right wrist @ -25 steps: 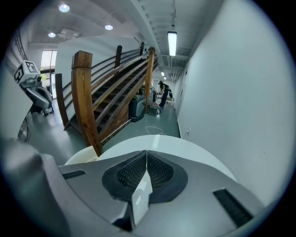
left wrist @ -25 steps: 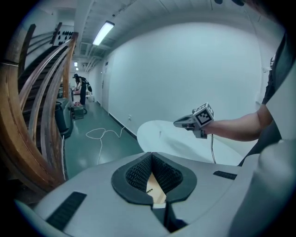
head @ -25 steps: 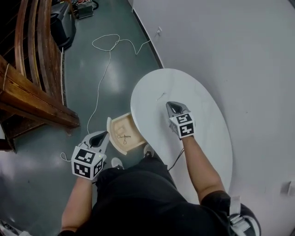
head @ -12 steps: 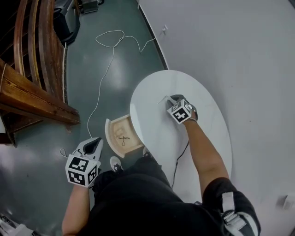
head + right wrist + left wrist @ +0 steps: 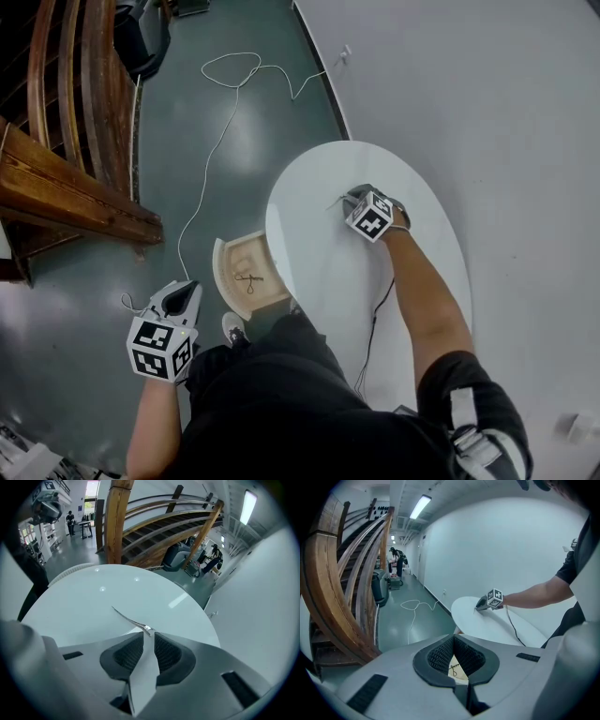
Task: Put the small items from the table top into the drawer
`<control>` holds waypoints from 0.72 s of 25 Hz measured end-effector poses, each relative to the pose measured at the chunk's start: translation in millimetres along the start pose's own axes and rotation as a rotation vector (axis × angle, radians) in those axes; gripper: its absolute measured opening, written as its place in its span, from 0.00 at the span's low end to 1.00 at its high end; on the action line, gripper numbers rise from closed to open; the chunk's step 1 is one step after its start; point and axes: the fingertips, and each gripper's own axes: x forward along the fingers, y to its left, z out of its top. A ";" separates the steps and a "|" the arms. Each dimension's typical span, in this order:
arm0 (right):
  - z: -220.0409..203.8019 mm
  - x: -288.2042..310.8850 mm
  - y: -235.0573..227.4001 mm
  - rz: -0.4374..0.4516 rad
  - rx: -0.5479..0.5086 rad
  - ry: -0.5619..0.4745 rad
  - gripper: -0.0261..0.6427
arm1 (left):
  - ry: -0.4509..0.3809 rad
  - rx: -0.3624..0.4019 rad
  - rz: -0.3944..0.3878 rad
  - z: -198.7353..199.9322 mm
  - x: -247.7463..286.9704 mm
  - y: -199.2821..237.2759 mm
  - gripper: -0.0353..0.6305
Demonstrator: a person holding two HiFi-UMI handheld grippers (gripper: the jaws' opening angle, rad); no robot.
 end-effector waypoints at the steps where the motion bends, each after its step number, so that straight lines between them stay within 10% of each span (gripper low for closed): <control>1: 0.7 0.1 0.3 0.017 -0.007 -0.001 0.14 | 0.002 -0.002 0.000 -0.2 0.6 -0.3 0.08; 11: 0.4 4.1 8.7 0.271 0.048 0.045 0.11 | -0.006 -0.024 0.022 -4.9 -8.4 -0.8 0.08; 18: 2.1 4.6 4.5 0.278 -0.001 0.104 0.08 | -0.014 -0.064 0.056 -16.8 -20.9 2.6 0.08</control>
